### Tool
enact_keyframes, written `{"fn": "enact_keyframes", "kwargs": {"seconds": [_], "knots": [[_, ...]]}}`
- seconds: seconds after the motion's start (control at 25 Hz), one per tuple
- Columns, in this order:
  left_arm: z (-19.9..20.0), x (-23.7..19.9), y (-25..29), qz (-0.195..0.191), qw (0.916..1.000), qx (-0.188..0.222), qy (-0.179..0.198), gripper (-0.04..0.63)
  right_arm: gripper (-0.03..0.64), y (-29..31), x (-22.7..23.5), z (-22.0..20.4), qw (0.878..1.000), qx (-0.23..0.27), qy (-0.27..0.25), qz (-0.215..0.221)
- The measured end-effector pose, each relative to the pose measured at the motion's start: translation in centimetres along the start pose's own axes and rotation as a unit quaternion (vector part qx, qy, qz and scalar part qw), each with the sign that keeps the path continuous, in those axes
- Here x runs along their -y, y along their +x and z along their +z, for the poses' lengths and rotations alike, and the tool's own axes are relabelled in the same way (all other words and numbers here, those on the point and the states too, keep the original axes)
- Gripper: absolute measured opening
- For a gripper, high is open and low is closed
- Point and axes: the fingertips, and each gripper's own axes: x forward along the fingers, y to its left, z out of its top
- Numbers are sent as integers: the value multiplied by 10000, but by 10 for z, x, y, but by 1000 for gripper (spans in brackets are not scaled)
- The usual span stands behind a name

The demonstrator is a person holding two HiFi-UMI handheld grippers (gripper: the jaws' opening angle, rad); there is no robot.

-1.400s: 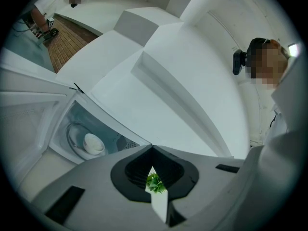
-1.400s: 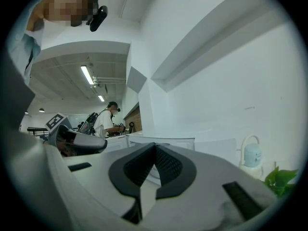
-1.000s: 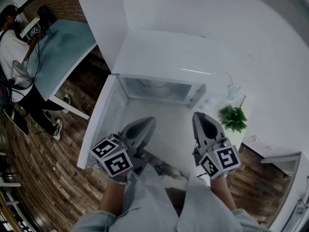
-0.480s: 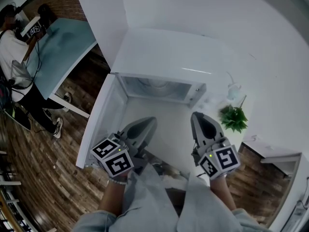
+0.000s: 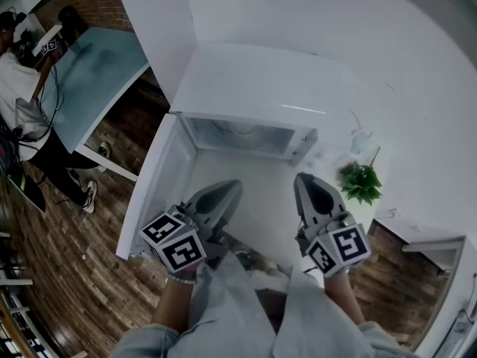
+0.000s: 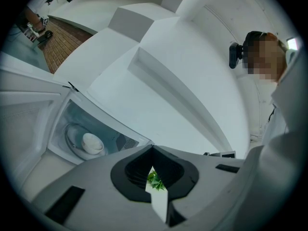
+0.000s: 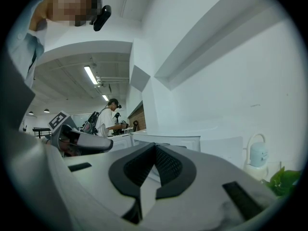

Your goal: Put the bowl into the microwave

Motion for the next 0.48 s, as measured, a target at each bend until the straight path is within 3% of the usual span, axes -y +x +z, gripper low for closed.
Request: {"fn": "enact_keyframes", "kwargs": {"seconds": [0.48], "knots": [[0,-1,-2,0,10000,9,-5,-2,0,2,-2,-2,10000,-27,-39,22]]}}
